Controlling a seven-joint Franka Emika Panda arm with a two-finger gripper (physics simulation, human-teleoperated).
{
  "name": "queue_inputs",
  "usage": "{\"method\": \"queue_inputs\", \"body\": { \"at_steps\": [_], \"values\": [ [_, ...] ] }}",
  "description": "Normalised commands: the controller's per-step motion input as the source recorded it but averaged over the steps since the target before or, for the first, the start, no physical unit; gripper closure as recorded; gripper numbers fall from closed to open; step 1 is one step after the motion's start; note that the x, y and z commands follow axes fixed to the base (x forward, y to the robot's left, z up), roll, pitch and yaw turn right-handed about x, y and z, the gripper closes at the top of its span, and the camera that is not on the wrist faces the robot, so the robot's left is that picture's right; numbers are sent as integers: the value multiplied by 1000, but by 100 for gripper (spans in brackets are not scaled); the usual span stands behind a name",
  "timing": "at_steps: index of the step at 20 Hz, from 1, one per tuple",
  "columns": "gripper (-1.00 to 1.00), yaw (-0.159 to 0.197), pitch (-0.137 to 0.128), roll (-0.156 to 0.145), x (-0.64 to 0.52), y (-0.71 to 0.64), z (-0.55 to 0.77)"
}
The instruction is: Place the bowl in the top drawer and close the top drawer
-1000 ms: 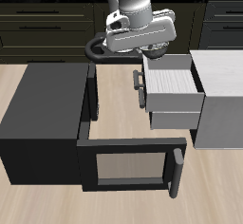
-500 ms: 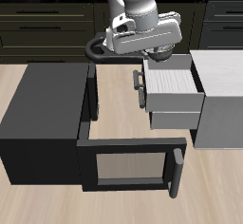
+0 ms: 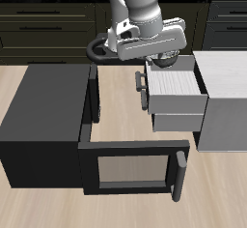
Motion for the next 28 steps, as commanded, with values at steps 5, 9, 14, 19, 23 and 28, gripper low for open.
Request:
{"method": "queue_inputs", "body": {
  "at_steps": [5,9,14,19,23,28],
  "values": [
    [100,8,44,10,47,52,-208],
    [100,27,45,9,54,-21,-233],
    [-100,50,54,40,-16,124,-221],
    [-100,-12,62,18,25,-42,-159],
    [-100,12,18,-20,4,-111,-97],
    [-100,-17,-5,-25,-38,-107,78]
  ]
}}
